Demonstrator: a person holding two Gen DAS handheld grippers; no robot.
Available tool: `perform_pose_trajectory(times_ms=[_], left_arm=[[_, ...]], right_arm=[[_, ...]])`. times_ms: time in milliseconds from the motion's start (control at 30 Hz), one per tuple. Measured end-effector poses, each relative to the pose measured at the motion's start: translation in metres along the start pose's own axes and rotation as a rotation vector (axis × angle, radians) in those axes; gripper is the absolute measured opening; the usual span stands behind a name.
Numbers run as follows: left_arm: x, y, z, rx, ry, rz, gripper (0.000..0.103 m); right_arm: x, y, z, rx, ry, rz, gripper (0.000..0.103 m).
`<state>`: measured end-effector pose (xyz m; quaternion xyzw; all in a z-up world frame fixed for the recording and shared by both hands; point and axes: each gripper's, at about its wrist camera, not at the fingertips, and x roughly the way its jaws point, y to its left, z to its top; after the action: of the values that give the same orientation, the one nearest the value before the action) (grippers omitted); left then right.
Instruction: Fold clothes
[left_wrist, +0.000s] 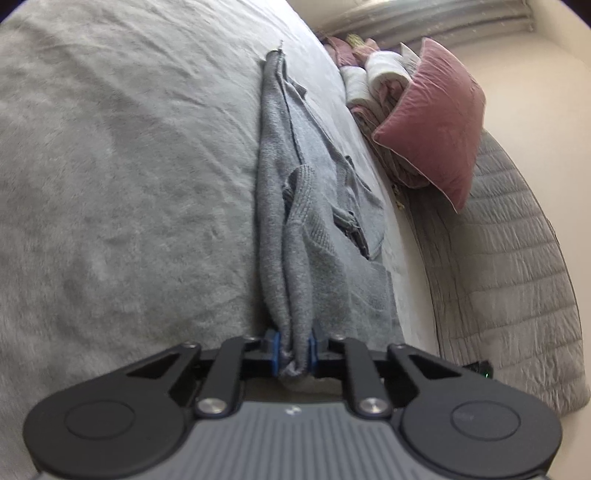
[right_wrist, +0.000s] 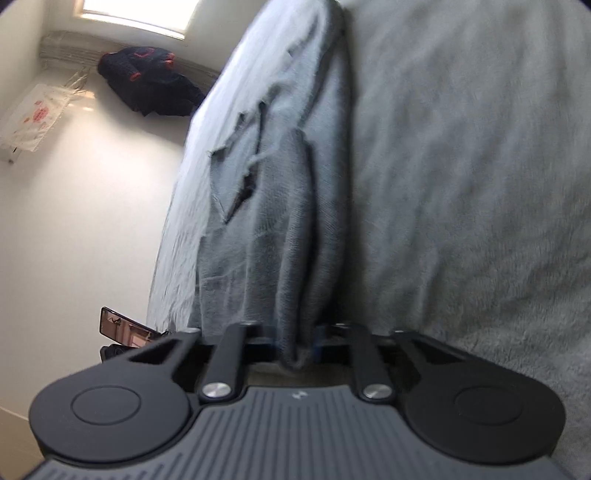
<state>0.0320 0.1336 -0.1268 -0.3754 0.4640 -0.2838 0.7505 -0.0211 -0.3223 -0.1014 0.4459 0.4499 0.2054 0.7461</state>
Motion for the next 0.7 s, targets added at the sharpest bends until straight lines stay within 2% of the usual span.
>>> perform_pose_trajectory(times_ms=[267,433,567,700], left_arm=[[-0.023,-0.005,-0.005,-0.065,-0.003,-0.024,0.011],[-0.035,-0.011,-0.016,-0.070,0.032,-0.010,0.011],[-0.047,-0.012,-0.031,-0.054,0.068,-0.008,0.011],[-0.051,-0.006,-0.050,0.018,0.137,0.030,0.012]], right_arm=[[-0.024,0.012,-0.002,-0.011,0.009,0.058,0.014],[-0.042,0.011,-0.011,-0.022,0.031,0.082,0.014],[-0.049,0.006,-0.025,-0.025,0.075,0.073,0.014],[-0.054,0.000,-0.039,-0.046,0.125,0.044,0.014]])
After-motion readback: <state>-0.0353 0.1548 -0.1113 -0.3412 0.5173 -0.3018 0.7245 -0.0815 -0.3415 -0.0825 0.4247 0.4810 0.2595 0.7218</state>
